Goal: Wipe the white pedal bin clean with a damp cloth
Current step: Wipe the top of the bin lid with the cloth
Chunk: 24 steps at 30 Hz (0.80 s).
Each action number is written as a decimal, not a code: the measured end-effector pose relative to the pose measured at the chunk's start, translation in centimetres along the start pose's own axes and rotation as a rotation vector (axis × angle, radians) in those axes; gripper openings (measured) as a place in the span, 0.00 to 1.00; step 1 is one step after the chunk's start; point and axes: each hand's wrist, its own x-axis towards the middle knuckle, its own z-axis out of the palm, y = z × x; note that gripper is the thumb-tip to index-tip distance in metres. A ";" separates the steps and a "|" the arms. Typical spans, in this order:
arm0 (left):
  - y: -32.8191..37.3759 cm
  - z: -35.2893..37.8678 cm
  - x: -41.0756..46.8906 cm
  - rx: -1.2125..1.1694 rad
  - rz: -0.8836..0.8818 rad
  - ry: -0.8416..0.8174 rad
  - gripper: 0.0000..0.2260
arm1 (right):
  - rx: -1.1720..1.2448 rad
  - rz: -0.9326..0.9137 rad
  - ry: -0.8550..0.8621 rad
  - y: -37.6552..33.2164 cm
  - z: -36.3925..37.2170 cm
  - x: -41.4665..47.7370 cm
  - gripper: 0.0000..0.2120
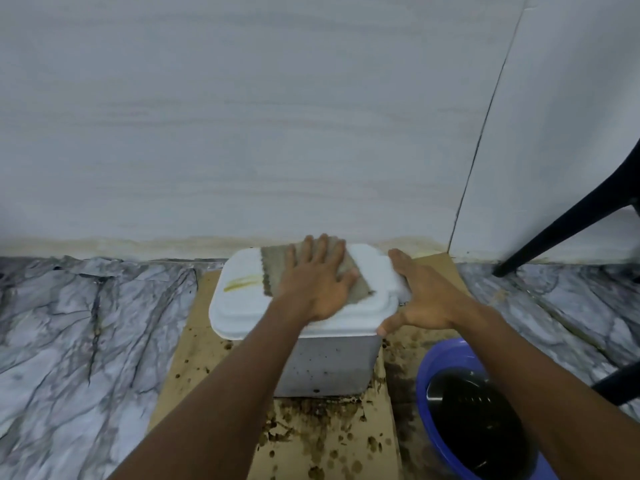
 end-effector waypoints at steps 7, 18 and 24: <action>-4.7 0.7 -6.1 -0.021 0.104 0.072 0.30 | -0.132 -0.010 -0.082 -1.4 -0.2 0.1 0.71; -2.3 -0.2 -1.4 0.006 -0.029 0.030 0.30 | -0.354 -0.236 0.194 -2.9 4.3 3.0 0.39; -6.9 1.0 -6.6 -0.032 0.024 0.105 0.31 | -0.385 -0.263 0.281 -3.1 5.8 2.0 0.33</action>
